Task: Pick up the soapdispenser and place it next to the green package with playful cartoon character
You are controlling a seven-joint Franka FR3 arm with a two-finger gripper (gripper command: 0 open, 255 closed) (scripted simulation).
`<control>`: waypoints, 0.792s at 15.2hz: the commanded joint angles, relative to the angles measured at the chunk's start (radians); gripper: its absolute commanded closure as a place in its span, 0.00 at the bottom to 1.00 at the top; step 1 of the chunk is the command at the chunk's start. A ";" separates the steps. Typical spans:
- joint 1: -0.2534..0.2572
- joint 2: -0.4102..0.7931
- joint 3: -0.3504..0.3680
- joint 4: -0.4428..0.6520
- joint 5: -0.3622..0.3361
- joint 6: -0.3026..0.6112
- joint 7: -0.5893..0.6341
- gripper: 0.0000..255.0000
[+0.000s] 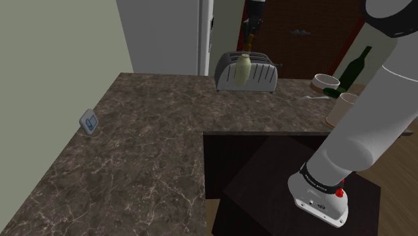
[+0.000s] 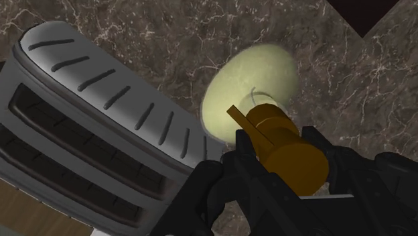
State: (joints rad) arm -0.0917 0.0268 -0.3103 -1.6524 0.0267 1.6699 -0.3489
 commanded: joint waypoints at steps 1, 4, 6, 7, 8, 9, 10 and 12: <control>-0.017 -0.032 -0.017 -0.029 -0.010 -0.002 -0.034 1.00; -0.046 -0.075 -0.047 -0.076 -0.026 0.004 -0.091 1.00; -0.066 -0.099 -0.068 -0.101 -0.036 0.007 -0.130 1.00; -0.076 -0.110 -0.079 -0.112 -0.041 0.008 -0.150 1.00; -0.085 -0.120 -0.090 -0.122 -0.046 0.008 -0.170 1.00; -0.095 -0.128 -0.102 -0.130 -0.050 0.009 -0.191 1.00; -0.106 -0.136 -0.114 -0.137 -0.055 0.009 -0.212 1.00; -0.126 -0.148 -0.139 -0.147 -0.063 0.009 -0.256 1.00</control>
State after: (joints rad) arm -0.2035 -0.1198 -0.4314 -1.7980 -0.0335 1.6776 -0.5723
